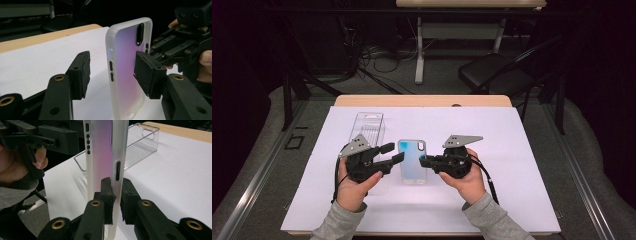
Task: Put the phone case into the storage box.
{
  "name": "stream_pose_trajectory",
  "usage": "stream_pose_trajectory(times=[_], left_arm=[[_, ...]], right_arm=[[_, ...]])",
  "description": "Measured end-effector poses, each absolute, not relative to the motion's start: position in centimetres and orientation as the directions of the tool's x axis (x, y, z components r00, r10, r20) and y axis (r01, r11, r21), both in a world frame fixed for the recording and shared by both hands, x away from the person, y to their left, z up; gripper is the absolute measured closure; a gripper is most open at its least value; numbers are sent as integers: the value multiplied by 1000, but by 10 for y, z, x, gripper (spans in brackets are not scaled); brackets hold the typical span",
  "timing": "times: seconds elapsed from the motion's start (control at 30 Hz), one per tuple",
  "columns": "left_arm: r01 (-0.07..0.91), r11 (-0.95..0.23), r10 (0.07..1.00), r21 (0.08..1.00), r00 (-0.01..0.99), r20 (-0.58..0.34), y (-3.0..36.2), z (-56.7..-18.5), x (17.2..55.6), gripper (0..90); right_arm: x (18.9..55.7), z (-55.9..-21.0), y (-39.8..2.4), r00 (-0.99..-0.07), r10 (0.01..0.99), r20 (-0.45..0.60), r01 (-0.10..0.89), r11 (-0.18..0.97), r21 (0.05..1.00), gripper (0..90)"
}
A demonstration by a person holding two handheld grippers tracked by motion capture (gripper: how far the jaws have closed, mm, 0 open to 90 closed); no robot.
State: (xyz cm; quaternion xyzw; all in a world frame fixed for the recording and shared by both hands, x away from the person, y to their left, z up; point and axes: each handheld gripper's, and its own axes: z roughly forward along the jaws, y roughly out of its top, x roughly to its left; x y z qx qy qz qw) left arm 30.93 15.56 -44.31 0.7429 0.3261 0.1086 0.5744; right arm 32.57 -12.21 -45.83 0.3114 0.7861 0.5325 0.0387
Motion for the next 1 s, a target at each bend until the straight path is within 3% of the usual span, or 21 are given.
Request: stream_pose_trajectory(times=[0.4,1.0], left_arm=[[372,-115,592,921,770,-237,156,-443,309,472],[396,-104,578,912,771,-269,157,-444,309,576]], right_arm=[[324,-459,-119,-809,526,263,442,250,861,821],[322,-461,-115,-812,527,251,437,262,860,821]])
